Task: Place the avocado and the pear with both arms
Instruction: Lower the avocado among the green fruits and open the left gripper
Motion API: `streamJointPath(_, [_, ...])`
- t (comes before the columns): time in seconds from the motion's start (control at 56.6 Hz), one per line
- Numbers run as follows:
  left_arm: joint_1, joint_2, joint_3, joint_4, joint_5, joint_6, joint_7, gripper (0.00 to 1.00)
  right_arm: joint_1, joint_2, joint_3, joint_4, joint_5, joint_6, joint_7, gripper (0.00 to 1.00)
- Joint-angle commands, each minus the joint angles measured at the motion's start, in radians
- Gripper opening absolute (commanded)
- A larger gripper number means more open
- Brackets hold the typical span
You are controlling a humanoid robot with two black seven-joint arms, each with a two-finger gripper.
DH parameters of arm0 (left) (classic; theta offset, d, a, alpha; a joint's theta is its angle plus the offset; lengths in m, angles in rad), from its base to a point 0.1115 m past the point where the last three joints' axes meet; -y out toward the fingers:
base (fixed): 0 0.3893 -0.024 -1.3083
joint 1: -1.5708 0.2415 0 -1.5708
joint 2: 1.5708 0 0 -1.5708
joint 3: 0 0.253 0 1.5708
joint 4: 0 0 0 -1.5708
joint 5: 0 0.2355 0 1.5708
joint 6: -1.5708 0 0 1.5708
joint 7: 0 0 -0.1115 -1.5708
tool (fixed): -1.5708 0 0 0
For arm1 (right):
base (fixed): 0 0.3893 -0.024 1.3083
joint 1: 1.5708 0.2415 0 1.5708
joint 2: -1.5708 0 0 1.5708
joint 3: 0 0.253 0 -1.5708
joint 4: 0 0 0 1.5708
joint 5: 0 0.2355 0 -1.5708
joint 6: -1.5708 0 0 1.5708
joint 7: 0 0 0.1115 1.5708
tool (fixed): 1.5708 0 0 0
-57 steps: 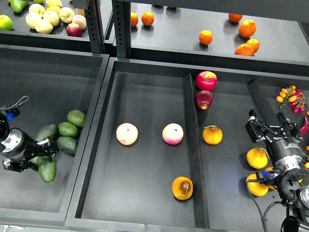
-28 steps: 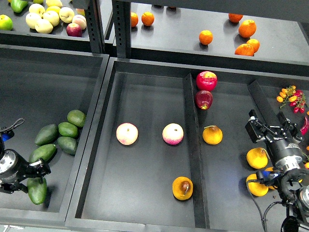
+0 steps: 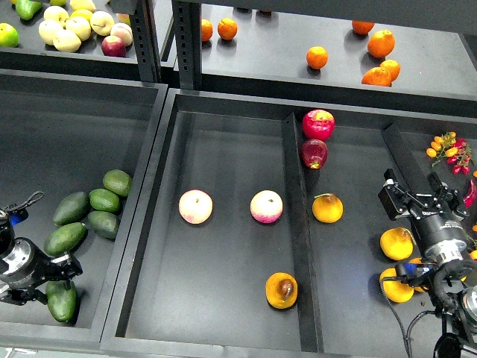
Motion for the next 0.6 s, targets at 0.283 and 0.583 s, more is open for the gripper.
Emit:
streamJointPath(0.283, [0.002,0.006,-0.011,0.002,0.049,0.000,0.000,0.58,-0.002,0.000,0.000,0.002,0.000,0.001,0.000,1.00])
streamJointPath(0.583, [0.002,0.003,-0.015,-0.002,0.063,0.000,0.000,0.74,-0.008,0.000,0.000,0.005,0.000,0.001,0.000,1.00])
